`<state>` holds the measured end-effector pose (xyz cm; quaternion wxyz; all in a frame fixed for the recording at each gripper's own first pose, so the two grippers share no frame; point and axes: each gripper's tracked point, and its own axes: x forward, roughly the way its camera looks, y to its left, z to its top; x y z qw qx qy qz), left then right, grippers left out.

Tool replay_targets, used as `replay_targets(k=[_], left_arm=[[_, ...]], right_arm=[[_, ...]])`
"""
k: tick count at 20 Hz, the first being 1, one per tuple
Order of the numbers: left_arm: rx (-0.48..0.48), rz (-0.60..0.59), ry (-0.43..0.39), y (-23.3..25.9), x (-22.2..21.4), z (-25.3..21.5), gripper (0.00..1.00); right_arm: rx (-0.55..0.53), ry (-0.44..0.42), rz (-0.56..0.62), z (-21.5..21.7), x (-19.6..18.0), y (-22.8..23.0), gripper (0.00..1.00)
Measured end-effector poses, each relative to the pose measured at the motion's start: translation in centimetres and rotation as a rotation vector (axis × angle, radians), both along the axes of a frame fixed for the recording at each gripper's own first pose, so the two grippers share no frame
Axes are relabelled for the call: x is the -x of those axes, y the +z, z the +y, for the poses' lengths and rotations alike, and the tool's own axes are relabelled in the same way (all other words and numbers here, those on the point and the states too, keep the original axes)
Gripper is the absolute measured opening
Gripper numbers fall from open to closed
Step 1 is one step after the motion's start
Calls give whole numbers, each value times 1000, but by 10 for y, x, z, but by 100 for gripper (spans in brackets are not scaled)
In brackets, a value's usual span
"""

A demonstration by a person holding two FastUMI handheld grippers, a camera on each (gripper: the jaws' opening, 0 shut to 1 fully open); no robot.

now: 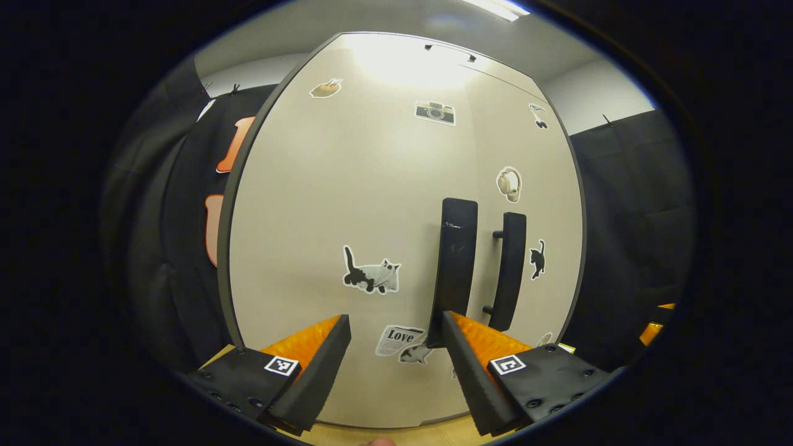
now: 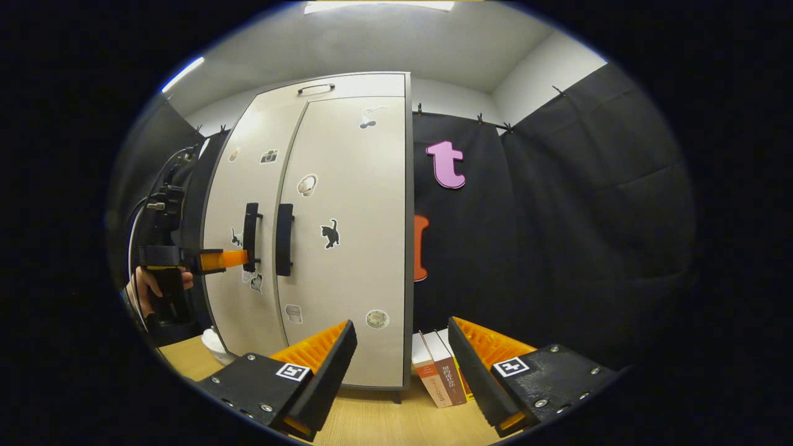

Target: Grab one shoe with the right hand and put it into the shoe cabinet, grab the other shoe with the left hand and put it into the shoe cabinet; then close the right door with the right hand and the left door with the left hand.

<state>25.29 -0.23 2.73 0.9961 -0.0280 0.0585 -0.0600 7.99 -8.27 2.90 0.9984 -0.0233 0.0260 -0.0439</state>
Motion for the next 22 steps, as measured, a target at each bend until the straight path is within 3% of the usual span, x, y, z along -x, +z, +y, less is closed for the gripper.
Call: replay_targets(k=[10, 22], left_arm=[[-36, -12, 21, 7, 6, 2, 97], [-31, -79, 49, 20, 129, 26, 96]], right_arm=[[-22, 31, 6, 17, 0, -2, 92], [-52, 80, -22, 47, 17, 4, 92]])
